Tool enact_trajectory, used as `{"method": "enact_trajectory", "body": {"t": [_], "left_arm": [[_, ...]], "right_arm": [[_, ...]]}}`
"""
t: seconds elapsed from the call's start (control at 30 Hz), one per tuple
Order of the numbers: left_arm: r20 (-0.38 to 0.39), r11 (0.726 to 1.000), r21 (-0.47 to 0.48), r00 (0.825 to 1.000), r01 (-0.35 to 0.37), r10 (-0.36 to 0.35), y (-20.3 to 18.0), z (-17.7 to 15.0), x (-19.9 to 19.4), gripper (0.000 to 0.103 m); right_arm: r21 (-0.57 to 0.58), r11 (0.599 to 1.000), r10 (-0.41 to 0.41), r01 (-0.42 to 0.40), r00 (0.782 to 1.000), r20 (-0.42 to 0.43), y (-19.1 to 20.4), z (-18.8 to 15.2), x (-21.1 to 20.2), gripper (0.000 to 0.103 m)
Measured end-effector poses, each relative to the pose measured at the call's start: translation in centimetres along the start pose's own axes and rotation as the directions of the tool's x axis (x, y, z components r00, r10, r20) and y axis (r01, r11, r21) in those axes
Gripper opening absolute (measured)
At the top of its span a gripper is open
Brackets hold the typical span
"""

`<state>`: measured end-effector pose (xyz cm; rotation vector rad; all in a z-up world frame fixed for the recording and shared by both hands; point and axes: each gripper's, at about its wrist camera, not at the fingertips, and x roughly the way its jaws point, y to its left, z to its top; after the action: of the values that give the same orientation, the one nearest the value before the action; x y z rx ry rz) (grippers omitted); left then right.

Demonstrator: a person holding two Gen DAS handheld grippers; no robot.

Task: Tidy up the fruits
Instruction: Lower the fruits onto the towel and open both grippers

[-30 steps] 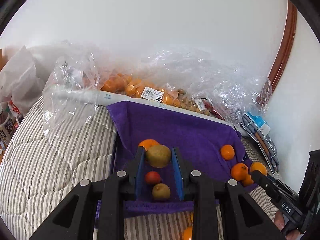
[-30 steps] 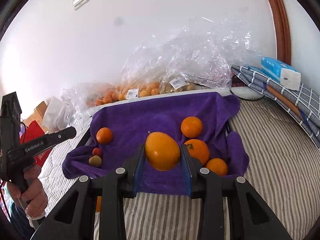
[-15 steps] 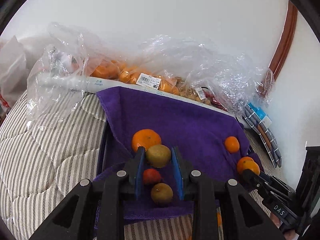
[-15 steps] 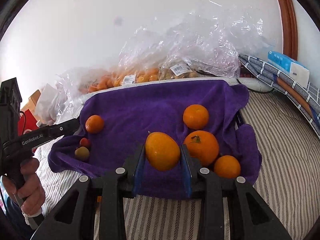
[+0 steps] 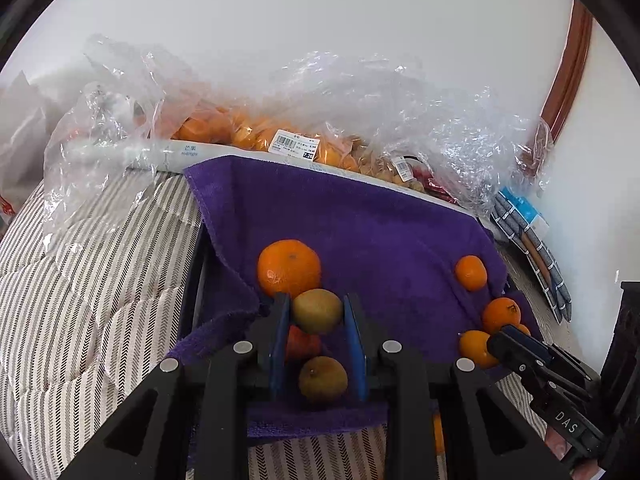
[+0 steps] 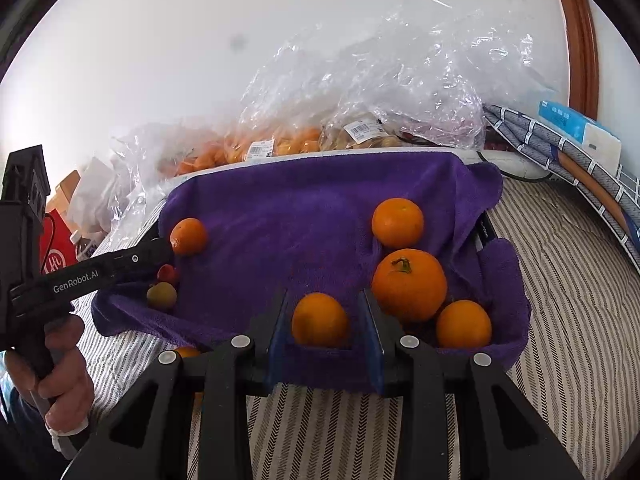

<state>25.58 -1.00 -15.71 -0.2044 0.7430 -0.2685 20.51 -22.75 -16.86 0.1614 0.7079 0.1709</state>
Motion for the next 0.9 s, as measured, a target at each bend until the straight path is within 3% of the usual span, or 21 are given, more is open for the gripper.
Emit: {"method": "enact_trajectory", "body": {"t": [0.23, 0.5, 0.6, 0.73, 0.9], "left_arm": [[0.001, 1.0, 0.025, 1.0, 0.001, -0.001, -0.4, -0.1, 0.0, 0.026], [0.011, 0.999, 0.035, 1.0, 0.011, -0.012, -0.6, -0.2, -0.3, 0.026], [0.023, 0.999, 0.036, 1.0, 0.019, -0.02, -0.6, -0.2, -0.6, 0.032], [0.062, 0.999, 0.042, 0.998, -0.009, 0.006, -0.7, -0.4, -1.5, 0.033], [0.098, 0.997, 0.071, 0.995, -0.038, 0.031, -1.0, -0.8, -2.6, 0.035]], "right_arm": [[0.011, 1.0, -0.014, 0.013, 0.999, 0.045, -0.2, 0.1, -0.8, 0.048], [-0.014, 0.999, -0.051, 0.053, 0.992, 0.111, 0.4, -0.2, -2.2, 0.049], [-0.014, 0.998, -0.053, 0.056, 0.989, 0.138, 0.3, -0.2, -2.8, 0.051], [0.005, 0.996, -0.093, 0.093, 0.988, 0.127, 0.2, -0.2, -3.1, 0.052], [0.044, 0.997, -0.062, 0.058, 0.995, 0.076, 0.7, -0.5, -3.7, 0.052]]}}
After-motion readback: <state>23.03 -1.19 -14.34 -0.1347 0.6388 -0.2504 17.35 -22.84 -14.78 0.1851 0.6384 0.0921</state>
